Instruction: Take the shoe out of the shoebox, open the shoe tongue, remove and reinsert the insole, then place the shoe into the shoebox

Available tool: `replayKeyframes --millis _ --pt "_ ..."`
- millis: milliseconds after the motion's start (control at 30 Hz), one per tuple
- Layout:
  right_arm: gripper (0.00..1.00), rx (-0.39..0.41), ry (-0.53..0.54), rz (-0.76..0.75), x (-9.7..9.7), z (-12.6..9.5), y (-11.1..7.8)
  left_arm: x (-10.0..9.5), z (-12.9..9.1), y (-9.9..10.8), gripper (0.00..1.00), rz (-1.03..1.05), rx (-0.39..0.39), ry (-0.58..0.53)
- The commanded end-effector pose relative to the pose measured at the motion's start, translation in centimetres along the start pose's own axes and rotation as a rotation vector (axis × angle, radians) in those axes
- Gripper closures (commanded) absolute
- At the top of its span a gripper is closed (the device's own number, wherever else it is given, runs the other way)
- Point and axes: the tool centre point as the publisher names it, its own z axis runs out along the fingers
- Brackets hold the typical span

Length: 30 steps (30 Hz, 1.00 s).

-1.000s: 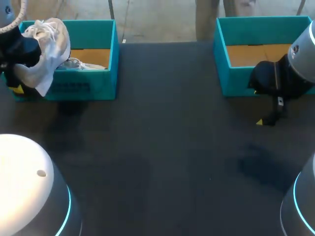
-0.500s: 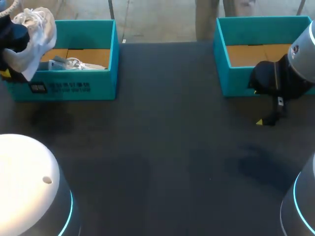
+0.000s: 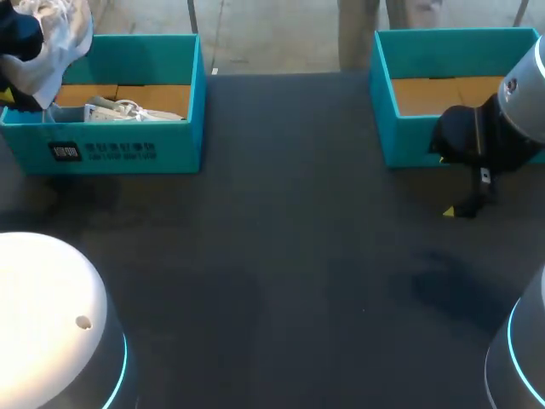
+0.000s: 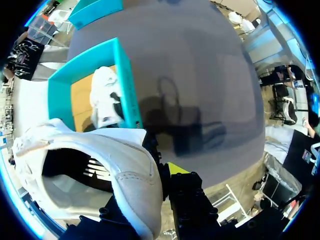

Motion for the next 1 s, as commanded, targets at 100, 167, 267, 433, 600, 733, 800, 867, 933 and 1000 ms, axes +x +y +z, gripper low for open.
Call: replayKeyframes --millis 100,167,267,433,600,733,800,867,933,1000 --pt "0.00 0.002 -0.001 0.000 0.0 0.1 0.0 -2.4 -0.3 2.1 1.00 -0.042 0.010 -0.026" --pt "0.00 0.002 -0.001 0.000 0.0 0.1 0.0 -2.7 -0.4 2.3 1.00 -0.061 0.007 -0.033" --pt "0.00 0.002 -0.001 0.000 0.0 0.1 0.0 -2.7 -0.4 2.3 1.00 -0.061 0.007 -0.033" --pt "0.00 0.002 -0.001 0.000 0.0 0.1 0.0 -2.7 -0.4 2.3 1.00 -0.061 0.007 -0.033" --pt "0.00 0.002 -0.001 0.000 0.0 0.1 0.0 -2.7 -0.4 2.3 1.00 -0.061 0.007 -0.033" --pt "0.00 0.002 -0.001 0.000 0.0 0.1 0.0 -2.7 -0.4 2.3 1.00 -0.061 0.007 -0.033" --pt "0.00 0.002 -0.001 0.000 0.0 0.1 0.0 -2.7 -0.4 2.3 1.00 -0.061 0.007 -0.033" --pt "0.00 0.002 -0.001 0.000 0.0 0.1 0.0 -2.7 -0.4 2.3 1.00 -0.061 0.007 -0.033" --pt "0.00 0.002 -0.001 0.000 0.0 0.1 0.0 -2.7 -0.4 2.3 1.00 -0.061 0.007 -0.033" --pt "0.00 0.002 -0.001 0.000 0.0 0.1 0.0 -2.7 -0.4 2.3 1.00 -0.061 0.007 -0.033"
